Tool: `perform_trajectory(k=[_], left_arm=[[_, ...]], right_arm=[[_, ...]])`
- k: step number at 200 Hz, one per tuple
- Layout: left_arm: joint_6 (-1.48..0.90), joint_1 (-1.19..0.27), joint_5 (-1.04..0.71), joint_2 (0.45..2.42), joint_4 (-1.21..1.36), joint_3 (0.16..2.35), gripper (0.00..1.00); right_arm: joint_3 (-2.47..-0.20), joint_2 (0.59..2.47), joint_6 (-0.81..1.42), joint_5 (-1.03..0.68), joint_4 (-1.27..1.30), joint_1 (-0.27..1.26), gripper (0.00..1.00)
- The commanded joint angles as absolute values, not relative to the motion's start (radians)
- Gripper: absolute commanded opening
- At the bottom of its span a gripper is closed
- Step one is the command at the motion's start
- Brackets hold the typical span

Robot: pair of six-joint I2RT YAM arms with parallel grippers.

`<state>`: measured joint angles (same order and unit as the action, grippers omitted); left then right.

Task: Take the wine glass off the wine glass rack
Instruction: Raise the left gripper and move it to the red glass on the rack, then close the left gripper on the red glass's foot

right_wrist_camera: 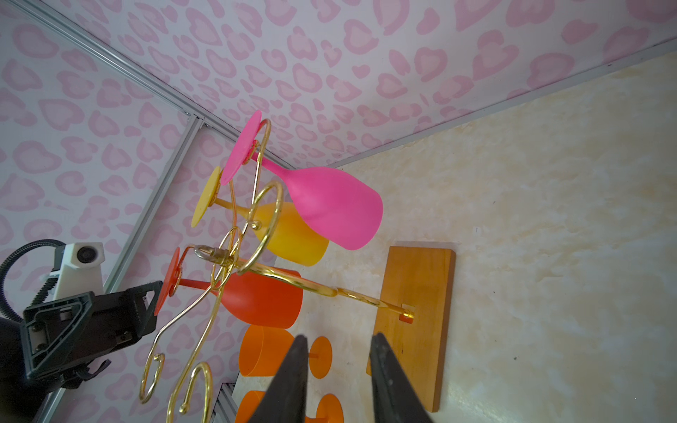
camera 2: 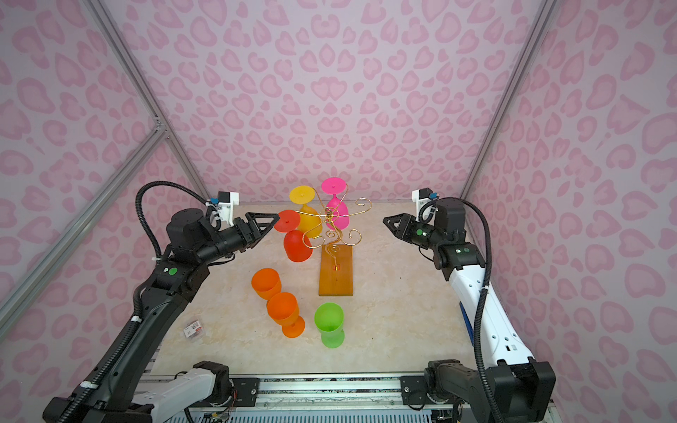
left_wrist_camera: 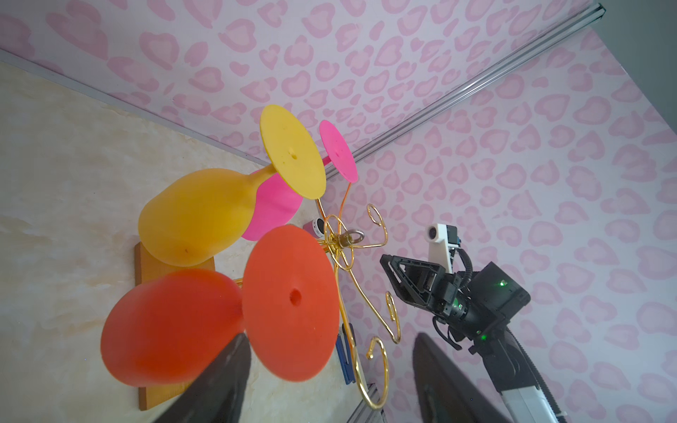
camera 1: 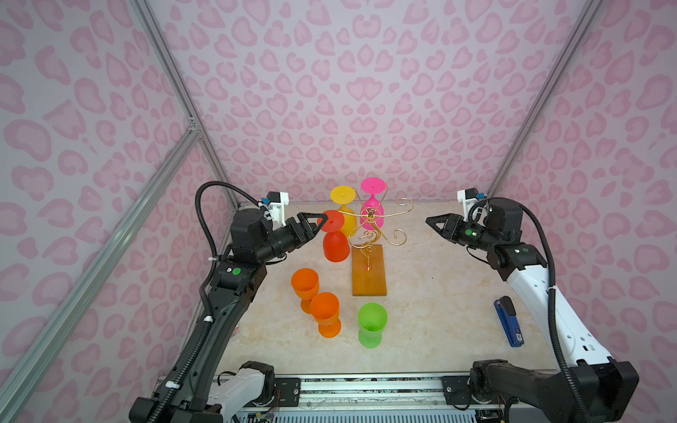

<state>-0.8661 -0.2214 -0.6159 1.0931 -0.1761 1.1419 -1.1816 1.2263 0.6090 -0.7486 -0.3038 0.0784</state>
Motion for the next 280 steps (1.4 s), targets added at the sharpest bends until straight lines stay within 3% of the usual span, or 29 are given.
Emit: perform_trajectory(k=[1,75,280], left_arm=[[-0.885,-0.220,-0.653,1.106,-0.110,1.133,0.72],[-0.889,-0.219,-0.657,1.130,-0.095,1.132,0.66],[-0.894,-0.219,-0.673,1.164,-0.103,1.125,0.20]], right_arm=[[-1.174,1.222,0.607,-0.758,-0.277,0.077,0.30],[-1.167,1.227,0.627,-0.765,-0.249,0.077,0.30],[-1.155,1.232,0.627,-0.772,-0.239,0.066,0.30]])
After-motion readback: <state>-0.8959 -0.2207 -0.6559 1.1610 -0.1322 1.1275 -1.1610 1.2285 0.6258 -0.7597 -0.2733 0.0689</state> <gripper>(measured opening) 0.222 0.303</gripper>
